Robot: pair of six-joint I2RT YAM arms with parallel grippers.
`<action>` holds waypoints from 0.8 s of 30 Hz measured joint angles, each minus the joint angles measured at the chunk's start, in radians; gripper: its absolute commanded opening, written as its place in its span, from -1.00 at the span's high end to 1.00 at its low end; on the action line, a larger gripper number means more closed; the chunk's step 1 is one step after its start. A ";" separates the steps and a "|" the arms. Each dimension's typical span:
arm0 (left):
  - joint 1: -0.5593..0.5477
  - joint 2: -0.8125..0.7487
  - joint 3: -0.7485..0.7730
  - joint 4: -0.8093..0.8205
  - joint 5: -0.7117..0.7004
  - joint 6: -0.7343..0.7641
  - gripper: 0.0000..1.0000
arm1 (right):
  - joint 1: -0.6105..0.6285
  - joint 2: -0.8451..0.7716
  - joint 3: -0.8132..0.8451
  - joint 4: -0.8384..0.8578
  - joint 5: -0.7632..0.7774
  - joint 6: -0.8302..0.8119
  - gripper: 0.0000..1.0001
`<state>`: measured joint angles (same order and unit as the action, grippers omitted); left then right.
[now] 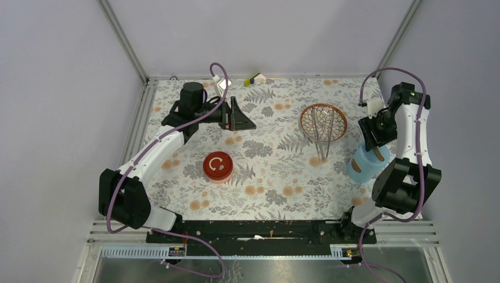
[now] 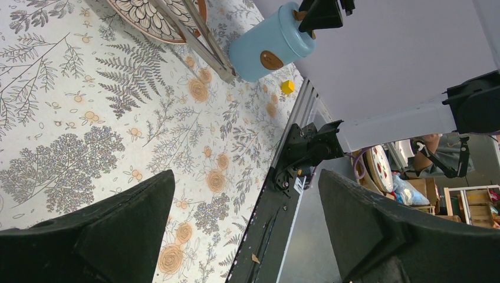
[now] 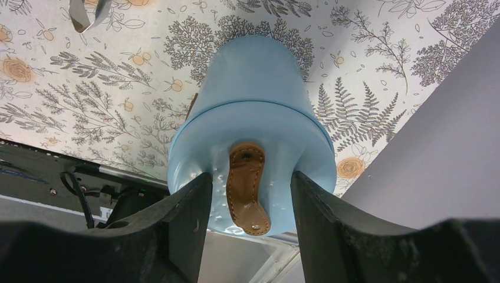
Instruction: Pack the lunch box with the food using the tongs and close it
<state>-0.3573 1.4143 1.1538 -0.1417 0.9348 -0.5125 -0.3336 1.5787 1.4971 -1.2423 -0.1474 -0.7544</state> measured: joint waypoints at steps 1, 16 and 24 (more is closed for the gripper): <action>0.000 0.000 0.000 0.000 0.000 0.000 -0.98 | 0.000 0.000 -0.003 0.002 0.000 0.000 -0.17; 0.000 0.002 0.000 0.000 0.000 0.000 -0.98 | 0.000 0.027 0.052 -0.062 -0.037 -0.011 -0.26; 0.000 0.002 0.000 0.000 0.000 0.000 -0.98 | 0.000 0.077 0.295 -0.179 -0.188 -0.008 -0.31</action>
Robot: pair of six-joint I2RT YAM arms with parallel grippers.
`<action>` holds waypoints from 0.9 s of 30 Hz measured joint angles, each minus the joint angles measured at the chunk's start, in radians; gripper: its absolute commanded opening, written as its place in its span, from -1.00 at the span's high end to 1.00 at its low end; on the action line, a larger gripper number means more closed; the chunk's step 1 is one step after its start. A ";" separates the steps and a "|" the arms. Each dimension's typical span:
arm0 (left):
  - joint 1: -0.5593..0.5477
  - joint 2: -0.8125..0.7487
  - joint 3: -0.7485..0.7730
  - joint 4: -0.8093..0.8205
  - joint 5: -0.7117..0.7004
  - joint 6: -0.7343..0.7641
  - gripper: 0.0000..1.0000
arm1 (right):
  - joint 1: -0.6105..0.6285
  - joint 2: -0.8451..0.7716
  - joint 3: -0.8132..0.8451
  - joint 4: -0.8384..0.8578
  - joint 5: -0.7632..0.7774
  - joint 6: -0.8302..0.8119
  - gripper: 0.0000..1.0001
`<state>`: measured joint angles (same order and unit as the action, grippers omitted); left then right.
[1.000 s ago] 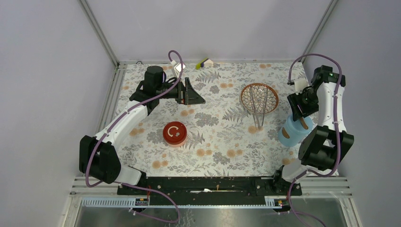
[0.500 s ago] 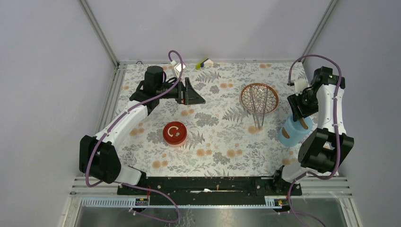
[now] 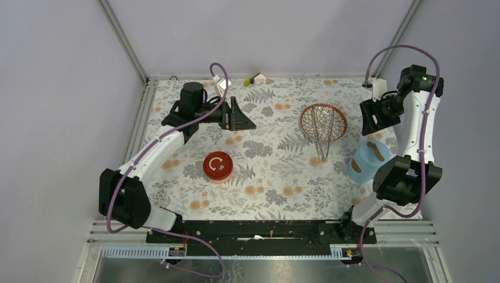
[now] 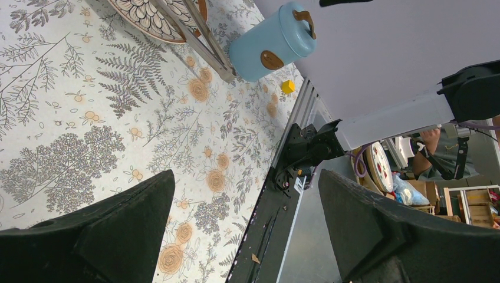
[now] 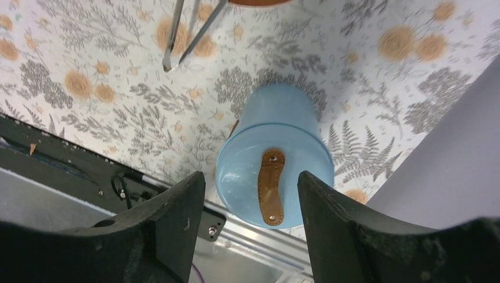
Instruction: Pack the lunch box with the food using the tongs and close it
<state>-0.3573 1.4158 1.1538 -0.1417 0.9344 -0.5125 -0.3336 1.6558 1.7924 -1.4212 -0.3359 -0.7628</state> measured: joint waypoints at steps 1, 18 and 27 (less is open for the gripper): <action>0.000 0.000 0.000 0.000 0.000 0.000 -0.98 | 0.000 0.000 0.023 -0.003 -0.008 0.000 -0.29; 0.000 0.000 0.000 0.000 0.000 0.008 -0.98 | -0.162 0.169 -0.049 0.217 0.145 0.018 0.04; 0.000 -0.003 -0.003 -0.001 0.000 0.008 -0.98 | -0.162 0.153 -0.282 0.281 0.158 -0.031 0.02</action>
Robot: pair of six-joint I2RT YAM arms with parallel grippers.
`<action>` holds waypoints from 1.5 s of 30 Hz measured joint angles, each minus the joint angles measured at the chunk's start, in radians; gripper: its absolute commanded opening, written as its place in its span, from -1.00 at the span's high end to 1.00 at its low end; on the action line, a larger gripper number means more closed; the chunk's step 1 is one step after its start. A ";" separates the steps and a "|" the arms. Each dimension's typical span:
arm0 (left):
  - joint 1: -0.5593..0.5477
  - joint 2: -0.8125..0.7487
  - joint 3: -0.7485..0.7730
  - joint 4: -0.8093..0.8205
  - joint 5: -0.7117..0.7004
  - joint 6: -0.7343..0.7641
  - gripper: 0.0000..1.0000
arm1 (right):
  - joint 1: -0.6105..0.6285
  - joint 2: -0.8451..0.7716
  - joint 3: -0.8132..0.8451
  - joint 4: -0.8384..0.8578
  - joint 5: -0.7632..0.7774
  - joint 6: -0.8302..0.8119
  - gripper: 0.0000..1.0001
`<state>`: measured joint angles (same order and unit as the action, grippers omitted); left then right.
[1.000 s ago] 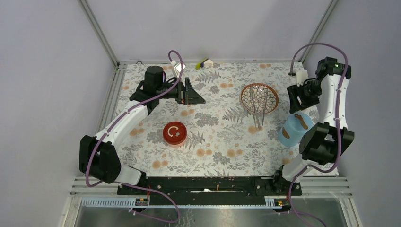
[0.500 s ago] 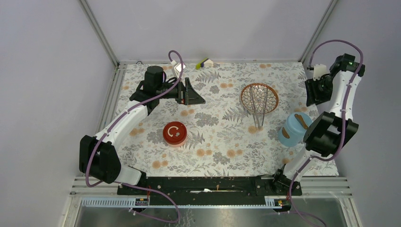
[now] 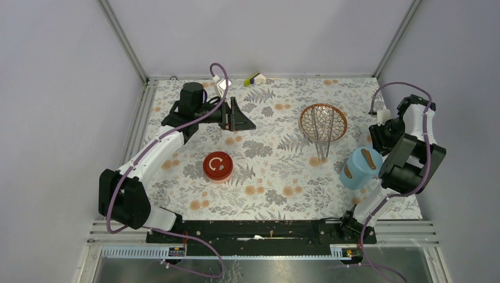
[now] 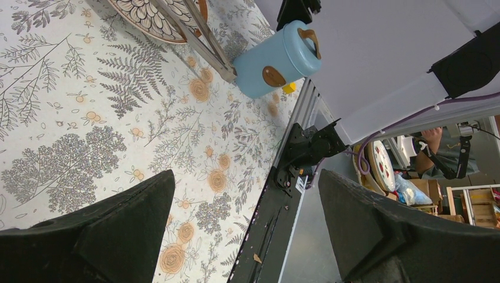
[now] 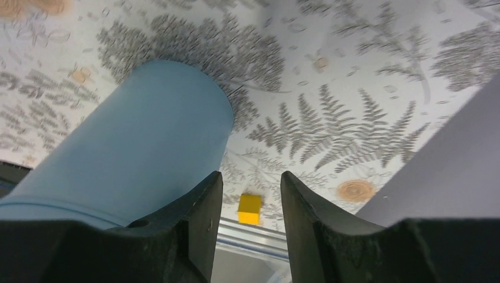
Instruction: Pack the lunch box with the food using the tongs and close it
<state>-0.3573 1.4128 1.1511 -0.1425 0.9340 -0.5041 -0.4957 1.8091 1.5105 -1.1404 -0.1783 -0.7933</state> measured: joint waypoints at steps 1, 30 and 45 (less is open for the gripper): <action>0.000 0.000 0.000 0.000 0.000 0.000 -0.98 | 0.000 -0.010 -0.026 -0.001 -0.002 -0.006 0.02; 0.000 0.000 0.000 0.002 0.000 -0.017 -0.98 | 0.269 -0.415 -0.311 -0.077 -0.153 -0.068 -0.17; 0.000 0.000 -0.004 0.009 0.000 -0.024 -0.98 | 0.269 -0.668 -0.486 -0.165 -0.137 -0.445 -0.26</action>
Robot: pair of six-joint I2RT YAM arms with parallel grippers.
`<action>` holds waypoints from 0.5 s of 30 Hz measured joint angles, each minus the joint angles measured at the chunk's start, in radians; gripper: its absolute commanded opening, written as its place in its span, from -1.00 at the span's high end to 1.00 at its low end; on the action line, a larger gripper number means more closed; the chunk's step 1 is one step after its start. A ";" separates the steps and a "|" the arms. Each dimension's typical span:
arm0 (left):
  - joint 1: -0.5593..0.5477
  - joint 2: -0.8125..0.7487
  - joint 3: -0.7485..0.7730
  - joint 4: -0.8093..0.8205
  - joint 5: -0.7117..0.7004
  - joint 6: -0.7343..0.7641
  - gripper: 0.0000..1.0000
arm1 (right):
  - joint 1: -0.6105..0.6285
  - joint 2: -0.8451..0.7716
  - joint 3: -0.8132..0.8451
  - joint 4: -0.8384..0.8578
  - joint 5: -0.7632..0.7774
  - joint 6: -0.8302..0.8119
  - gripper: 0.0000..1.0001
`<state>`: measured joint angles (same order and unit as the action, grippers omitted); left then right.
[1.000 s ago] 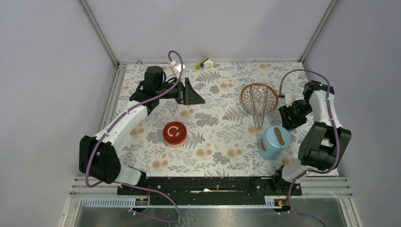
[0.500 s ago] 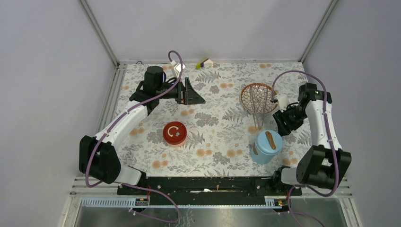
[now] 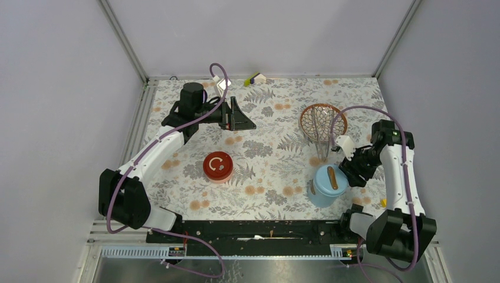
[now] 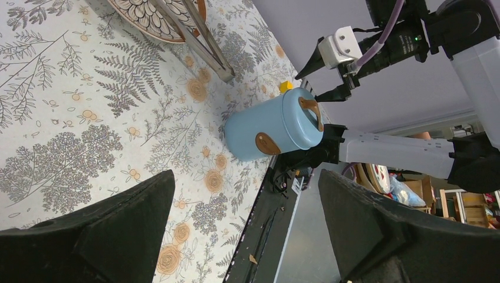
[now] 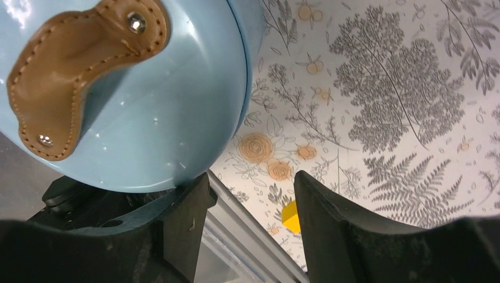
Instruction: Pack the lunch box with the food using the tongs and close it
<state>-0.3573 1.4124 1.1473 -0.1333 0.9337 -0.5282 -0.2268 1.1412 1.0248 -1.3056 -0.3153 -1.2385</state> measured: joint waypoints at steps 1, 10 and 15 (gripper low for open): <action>0.000 0.000 0.000 0.000 0.000 0.000 -0.98 | 0.000 0.007 0.000 -0.001 -0.012 -0.007 -0.26; 0.000 0.000 -0.006 0.004 0.000 -0.001 -0.98 | 0.128 0.079 -0.001 0.014 -0.072 0.029 -0.41; 0.000 0.000 -0.009 0.021 0.000 -0.028 -0.98 | 0.286 0.074 -0.007 0.080 -0.075 0.177 -0.52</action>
<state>-0.3573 1.4128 1.1381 -0.1127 0.9333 -0.5560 0.0589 1.2152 1.0176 -1.2259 -0.3904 -1.0618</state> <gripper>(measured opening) 0.989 0.733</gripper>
